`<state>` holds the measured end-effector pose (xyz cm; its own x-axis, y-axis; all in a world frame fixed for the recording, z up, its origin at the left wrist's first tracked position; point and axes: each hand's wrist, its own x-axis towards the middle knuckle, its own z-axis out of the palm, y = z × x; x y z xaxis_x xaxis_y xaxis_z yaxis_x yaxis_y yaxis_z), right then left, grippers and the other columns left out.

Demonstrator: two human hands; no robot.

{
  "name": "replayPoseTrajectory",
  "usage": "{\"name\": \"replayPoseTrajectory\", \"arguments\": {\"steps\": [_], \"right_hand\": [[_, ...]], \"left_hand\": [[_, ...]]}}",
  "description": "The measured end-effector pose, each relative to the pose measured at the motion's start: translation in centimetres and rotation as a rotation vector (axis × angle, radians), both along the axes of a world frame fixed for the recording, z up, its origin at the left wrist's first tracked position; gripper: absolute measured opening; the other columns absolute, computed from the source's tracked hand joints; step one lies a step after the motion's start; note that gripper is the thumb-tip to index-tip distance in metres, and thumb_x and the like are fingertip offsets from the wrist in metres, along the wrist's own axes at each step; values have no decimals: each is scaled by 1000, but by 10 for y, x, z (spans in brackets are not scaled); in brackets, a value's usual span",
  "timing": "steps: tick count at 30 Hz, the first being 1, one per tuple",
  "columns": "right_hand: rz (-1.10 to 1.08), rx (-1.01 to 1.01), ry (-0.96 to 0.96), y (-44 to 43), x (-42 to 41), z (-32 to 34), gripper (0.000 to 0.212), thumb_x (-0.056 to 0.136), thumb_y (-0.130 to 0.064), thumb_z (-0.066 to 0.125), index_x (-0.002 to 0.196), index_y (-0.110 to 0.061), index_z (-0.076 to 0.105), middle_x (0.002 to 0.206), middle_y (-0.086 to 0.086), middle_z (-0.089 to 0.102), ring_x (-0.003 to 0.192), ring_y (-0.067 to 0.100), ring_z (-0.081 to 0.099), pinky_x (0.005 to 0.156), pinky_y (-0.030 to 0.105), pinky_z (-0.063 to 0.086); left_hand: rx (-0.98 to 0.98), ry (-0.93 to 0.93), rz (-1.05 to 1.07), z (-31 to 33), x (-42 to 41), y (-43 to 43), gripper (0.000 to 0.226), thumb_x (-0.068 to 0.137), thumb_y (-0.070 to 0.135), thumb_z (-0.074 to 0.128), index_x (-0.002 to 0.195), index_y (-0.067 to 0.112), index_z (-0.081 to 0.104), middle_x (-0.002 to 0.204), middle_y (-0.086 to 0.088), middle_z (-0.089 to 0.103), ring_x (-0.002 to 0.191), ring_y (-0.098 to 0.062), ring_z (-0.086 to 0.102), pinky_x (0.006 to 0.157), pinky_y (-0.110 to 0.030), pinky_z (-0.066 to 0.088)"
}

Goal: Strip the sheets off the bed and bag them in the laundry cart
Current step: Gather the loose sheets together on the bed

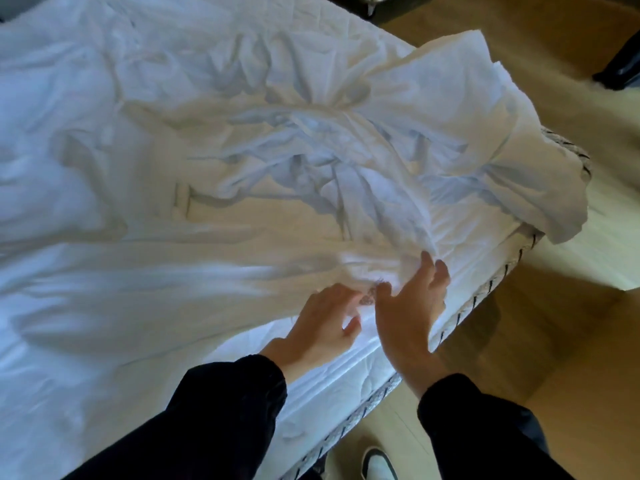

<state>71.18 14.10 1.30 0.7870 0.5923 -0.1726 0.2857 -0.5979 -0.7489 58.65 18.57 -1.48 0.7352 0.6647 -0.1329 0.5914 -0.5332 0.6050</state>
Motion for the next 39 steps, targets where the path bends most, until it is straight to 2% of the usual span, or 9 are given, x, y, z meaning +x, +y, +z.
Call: {"name": "replayPoseTrajectory", "arguments": {"steps": [6, 11, 16, 19, 23, 28, 30, 35, 39], "right_hand": [[763, -10, -352, -24, -73, -20, 49, 72, -9, 72, 120, -13, 62, 148, 19, 37, 142, 33, 24, 116, 44, 9], [1331, -130, -414, -44, -116, -20, 68, 93, -18, 51, 152, -21, 18, 159, 6, 19, 148, 20, 8, 115, 36, -13], [1364, -100, -509, -40, -161, -19, 87, 86, 0, 49, 153, -22, -1, 146, 4, 33, 139, 23, 25, 118, 43, 3], [1339, -172, -606, -30, -171, -26, 72, 86, -2, 50, 149, -22, 21, 136, 4, 42, 127, 27, 38, 110, 41, 21], [1273, -215, -708, -33, -166, -25, 31, 88, -8, 53, 117, -21, 52, 105, 1, 59, 100, 25, 56, 85, 37, 35], [1388, -80, -863, -64, -154, -36, 42, 39, 5, 84, 69, -15, 64, 60, 2, 55, 53, 27, 58, 53, 33, 43], [1347, -165, -875, -73, -154, -43, 41, 39, 5, 84, 70, -15, 66, 65, 5, 56, 59, 29, 57, 57, 35, 43], [1323, -110, -952, -80, -176, -47, 61, 50, 1, 72, 108, -11, 58, 109, 19, 54, 99, 39, 54, 88, 52, 42], [1399, -173, -948, -72, -186, -49, 75, 56, -8, 77, 126, -16, 51, 123, 21, 51, 109, 41, 51, 89, 57, 43]], "left_hand": [[274, 192, 307, 6, -102, -28, 40, 73, 40, 44, 101, 19, 62, 86, 6, 69, 82, -22, 66, 79, -36, 50], [313, 526, 632, 7, -181, -58, 39, 71, 31, 63, 108, 17, 63, 101, -4, 65, 95, -28, 60, 91, -47, 39], [28, 670, 965, 8, -254, -88, 40, 84, 25, 62, 121, 16, 49, 119, -9, 50, 111, -30, 47, 90, -41, 38], [13, 722, 989, 6, -269, -101, 33, 85, 17, 60, 116, 15, 48, 116, -8, 47, 110, -28, 46, 85, -41, 42], [25, 564, 968, 4, -297, -128, 35, 76, -11, 47, 103, 10, 55, 102, -8, 52, 99, -28, 48, 74, -35, 41], [139, 414, 698, -2, -332, -182, 47, 46, -24, 59, 75, 14, 56, 73, -1, 52, 68, -26, 54, 50, -28, 40], [190, 392, 703, -5, -331, -194, 54, 44, -15, 67, 85, 17, 55, 84, -3, 54, 74, -27, 54, 53, -31, 46], [53, 213, 1125, -24, -314, -179, 87, 71, 0, 70, 145, 20, 29, 129, -19, 34, 113, -35, 41, 96, -44, 42], [4, 291, 1024, -16, -308, -163, 63, 95, 11, 51, 149, 32, 26, 123, -19, 41, 105, -40, 54, 86, -41, 45]]}}
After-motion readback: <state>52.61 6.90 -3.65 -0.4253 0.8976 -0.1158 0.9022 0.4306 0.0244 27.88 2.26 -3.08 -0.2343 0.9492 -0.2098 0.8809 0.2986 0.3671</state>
